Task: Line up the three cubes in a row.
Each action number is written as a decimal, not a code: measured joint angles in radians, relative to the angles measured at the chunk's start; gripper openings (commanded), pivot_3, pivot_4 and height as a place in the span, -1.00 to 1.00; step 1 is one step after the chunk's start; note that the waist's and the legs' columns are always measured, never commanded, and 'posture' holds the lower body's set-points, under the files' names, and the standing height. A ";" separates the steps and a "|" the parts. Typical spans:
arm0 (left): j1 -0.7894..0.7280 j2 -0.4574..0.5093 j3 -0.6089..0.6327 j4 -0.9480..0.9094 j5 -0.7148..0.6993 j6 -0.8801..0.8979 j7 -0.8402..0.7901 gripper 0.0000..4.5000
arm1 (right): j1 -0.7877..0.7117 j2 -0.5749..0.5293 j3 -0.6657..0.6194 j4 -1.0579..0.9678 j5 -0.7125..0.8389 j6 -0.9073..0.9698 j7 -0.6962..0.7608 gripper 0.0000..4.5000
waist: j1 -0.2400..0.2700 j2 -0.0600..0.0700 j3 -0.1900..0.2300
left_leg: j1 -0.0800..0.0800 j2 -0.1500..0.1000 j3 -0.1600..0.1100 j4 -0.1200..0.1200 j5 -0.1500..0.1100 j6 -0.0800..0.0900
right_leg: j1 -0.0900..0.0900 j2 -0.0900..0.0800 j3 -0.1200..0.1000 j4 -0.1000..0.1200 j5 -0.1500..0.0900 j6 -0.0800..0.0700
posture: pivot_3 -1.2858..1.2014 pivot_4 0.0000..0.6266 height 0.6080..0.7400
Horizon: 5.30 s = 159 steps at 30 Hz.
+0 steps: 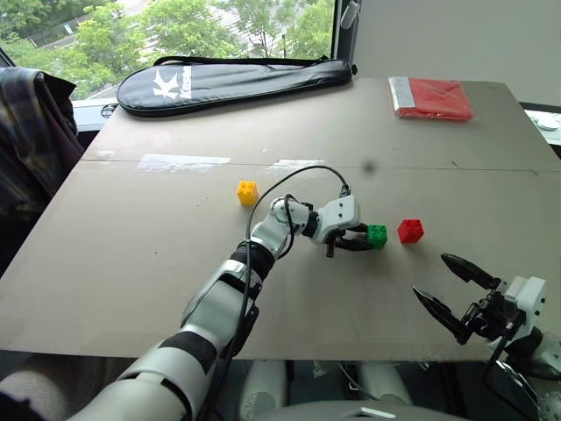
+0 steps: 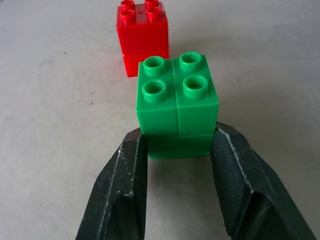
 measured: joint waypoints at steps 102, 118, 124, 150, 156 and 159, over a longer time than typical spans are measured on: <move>0.265 0.238 0.153 -0.352 -0.191 0.083 -0.131 -0.46 | -0.084 -0.072 0.047 0.071 0.048 0.042 0.131 1.00 | -0.004 0.003 0.001 | 0.004 0.000 -0.001 0.000 0.000 0.000 | 0.004 -0.001 -0.002 0.000 0.002 -0.003 | 0.03 -0.52 0.52; 0.054 0.112 0.126 0.051 -0.083 -0.101 -0.222 -0.46 | 0.014 -0.018 0.049 -0.037 0.026 0.021 0.036 1.00 | 0.000 0.003 0.001 | 0.001 0.000 -0.003 0.000 0.000 0.000 | 0.003 -0.001 -0.003 -0.001 0.002 -0.002 | 0.03 -0.52 0.52; 0.052 0.112 0.126 0.057 -0.067 -0.119 -0.196 -0.46 | -0.006 -0.021 0.049 -0.042 0.026 0.023 0.030 1.00 | 0.000 0.003 0.001 | 0.002 0.000 -0.003 0.000 0.000 0.000 | 0.003 -0.001 -0.003 0.000 0.002 -0.002 | 0.03 -0.52 0.52; 0.399 0.285 0.217 -0.511 -0.221 0.239 -0.129 0.99 | -0.003 -0.034 0.047 -0.037 0.029 0.024 0.031 1.00 | -0.028 0.005 0.001 | 0.002 0.003 -0.008 -0.002 0.000 0.000 | 0.001 0.000 -0.002 0.002 0.004 0.000 | 0.03 -0.52 0.52; 0.765 0.448 0.292 -1.086 -0.345 0.579 -0.001 0.99 | -0.029 -0.061 0.028 0.044 0.029 0.022 0.065 1.00 | -0.015 0.006 0.002 | 0.003 0.003 -0.006 -0.002 0.000 -0.001 | 0.002 -0.005 -0.001 0.001 0.002 -0.002 | 0.03 -0.52 0.52; 0.941 0.453 0.356 -1.239 -0.349 0.640 0.128 0.99 | -0.043 -0.074 0.013 0.102 0.029 0.021 0.096 1.00 | -0.013 0.005 0.002 | 0.004 0.003 -0.005 -0.001 0.000 0.000 | 0.002 -0.006 0.000 0.000 0.000 0.001 | 0.03 -0.52 0.52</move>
